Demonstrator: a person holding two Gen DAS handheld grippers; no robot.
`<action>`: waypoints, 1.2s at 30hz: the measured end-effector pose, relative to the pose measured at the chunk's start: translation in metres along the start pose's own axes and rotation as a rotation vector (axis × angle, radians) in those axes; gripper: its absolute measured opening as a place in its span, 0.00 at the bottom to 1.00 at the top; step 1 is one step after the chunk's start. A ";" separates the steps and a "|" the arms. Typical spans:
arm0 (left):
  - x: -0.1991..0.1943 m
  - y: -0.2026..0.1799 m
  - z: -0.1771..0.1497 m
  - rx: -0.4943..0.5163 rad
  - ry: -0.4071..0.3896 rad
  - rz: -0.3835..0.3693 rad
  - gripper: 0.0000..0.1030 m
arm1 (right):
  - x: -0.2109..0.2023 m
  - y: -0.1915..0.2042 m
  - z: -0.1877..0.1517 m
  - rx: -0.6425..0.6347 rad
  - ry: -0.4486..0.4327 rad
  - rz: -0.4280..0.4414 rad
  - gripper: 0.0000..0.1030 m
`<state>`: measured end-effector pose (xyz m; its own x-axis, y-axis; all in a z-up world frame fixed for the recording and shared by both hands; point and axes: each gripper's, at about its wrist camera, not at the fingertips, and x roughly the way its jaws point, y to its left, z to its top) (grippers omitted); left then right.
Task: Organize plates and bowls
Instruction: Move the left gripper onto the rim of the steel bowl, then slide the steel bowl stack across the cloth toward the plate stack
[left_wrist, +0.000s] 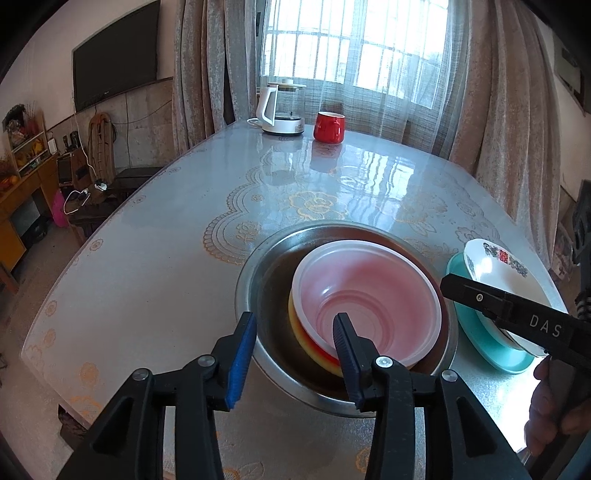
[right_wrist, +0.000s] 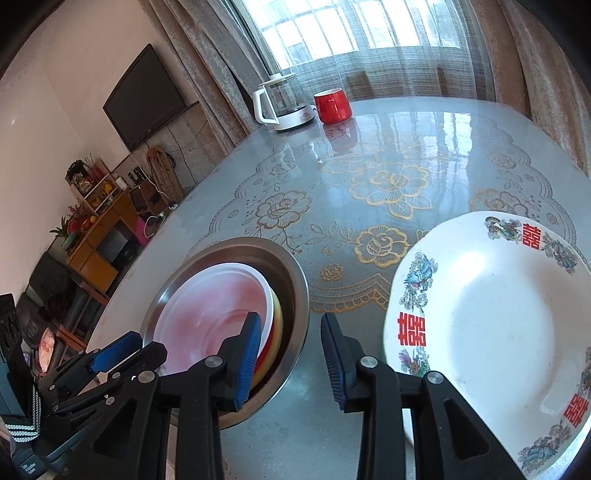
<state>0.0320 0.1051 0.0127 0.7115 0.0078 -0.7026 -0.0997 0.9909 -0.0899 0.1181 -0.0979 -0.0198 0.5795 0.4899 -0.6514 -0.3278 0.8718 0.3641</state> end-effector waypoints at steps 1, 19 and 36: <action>-0.001 0.003 0.001 -0.011 -0.003 0.001 0.44 | 0.000 -0.001 0.000 0.002 0.000 -0.001 0.33; 0.003 0.040 -0.001 -0.110 0.021 0.052 0.46 | 0.001 -0.001 -0.006 -0.025 0.015 0.004 0.34; 0.002 0.011 -0.006 0.036 -0.013 0.039 0.46 | 0.010 0.007 -0.011 -0.098 0.050 -0.045 0.34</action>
<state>0.0278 0.1152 0.0058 0.7163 0.0483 -0.6961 -0.1027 0.9940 -0.0367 0.1129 -0.0868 -0.0308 0.5579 0.4473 -0.6991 -0.3751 0.8873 0.2684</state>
